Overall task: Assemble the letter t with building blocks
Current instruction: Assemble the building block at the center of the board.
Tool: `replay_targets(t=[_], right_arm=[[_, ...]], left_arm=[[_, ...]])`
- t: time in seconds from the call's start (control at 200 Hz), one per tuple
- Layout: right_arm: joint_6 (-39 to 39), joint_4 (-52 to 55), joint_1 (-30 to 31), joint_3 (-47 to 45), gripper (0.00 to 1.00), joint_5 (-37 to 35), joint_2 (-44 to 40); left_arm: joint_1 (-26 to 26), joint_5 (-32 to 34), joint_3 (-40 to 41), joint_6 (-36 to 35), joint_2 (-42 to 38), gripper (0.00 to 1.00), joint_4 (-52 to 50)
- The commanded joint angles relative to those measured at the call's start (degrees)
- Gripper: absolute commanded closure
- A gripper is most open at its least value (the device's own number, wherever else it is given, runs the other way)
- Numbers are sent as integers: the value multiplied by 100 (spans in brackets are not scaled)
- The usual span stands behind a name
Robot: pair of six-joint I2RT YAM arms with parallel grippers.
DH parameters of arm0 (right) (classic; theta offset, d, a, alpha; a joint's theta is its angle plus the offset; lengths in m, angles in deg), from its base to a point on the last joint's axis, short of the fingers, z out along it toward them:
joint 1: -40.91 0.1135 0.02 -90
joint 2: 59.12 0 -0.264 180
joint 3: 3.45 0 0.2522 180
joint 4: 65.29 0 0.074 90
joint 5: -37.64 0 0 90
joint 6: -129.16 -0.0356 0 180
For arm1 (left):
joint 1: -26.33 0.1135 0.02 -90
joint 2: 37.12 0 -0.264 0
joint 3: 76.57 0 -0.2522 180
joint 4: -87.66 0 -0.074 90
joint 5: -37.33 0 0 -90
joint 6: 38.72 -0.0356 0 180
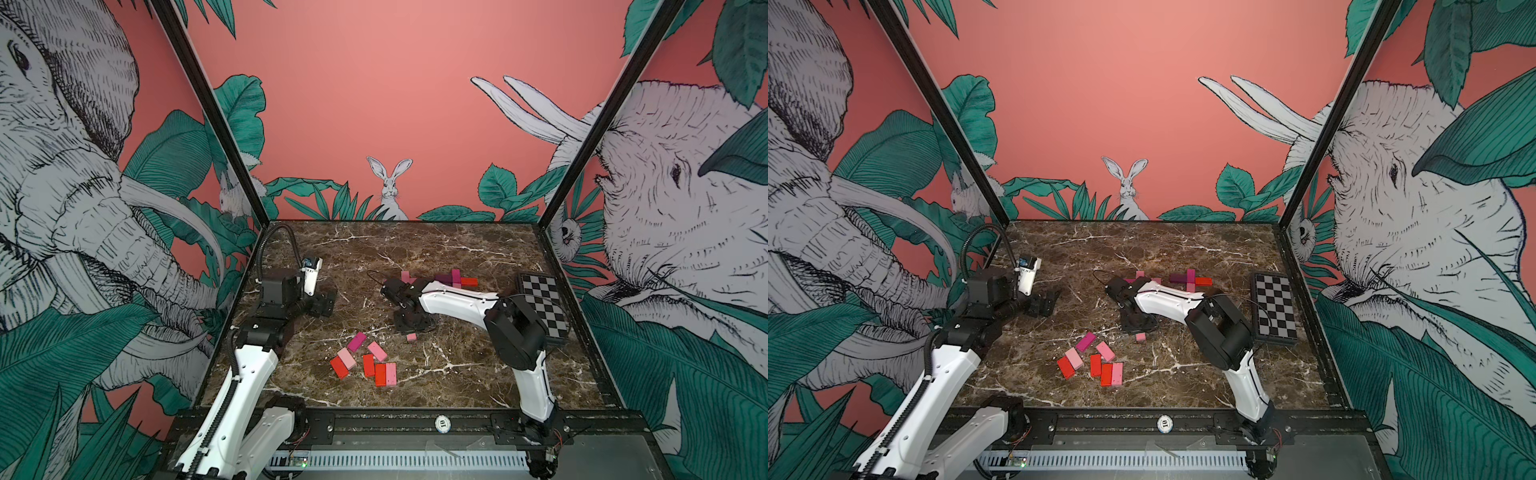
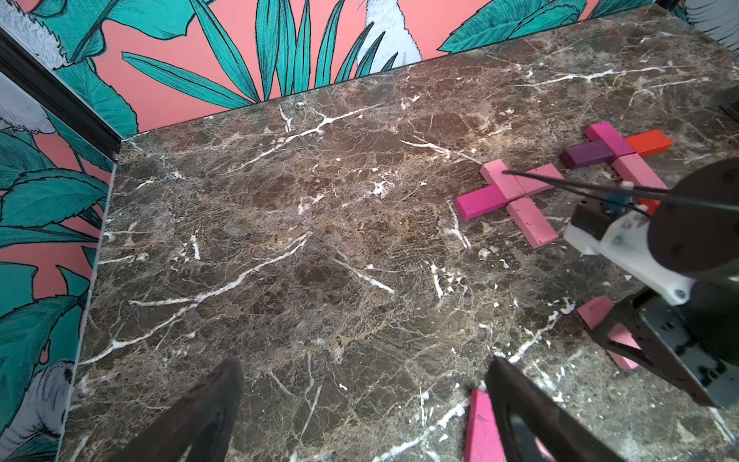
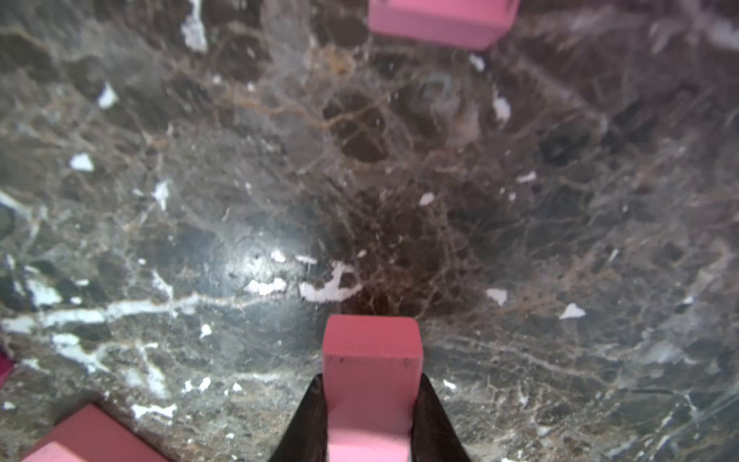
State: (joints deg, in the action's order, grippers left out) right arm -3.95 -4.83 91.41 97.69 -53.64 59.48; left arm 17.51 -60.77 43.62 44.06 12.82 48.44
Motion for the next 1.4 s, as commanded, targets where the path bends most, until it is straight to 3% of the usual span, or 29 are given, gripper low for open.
replay_targets(t=[0.0, 0.5, 1.395], right_arm=[[71, 14, -147, 194, 75, -181, 164], [183, -61, -436, 759, 73, -95, 650], [66, -125, -613, 903, 71, -203, 839]], left_arm=[[37, -69, -146, 37, -54, 3, -4], [38, -69, -158, 37, 1, 3, 4], [47, -44, -166, 25, 27, 3, -12]])
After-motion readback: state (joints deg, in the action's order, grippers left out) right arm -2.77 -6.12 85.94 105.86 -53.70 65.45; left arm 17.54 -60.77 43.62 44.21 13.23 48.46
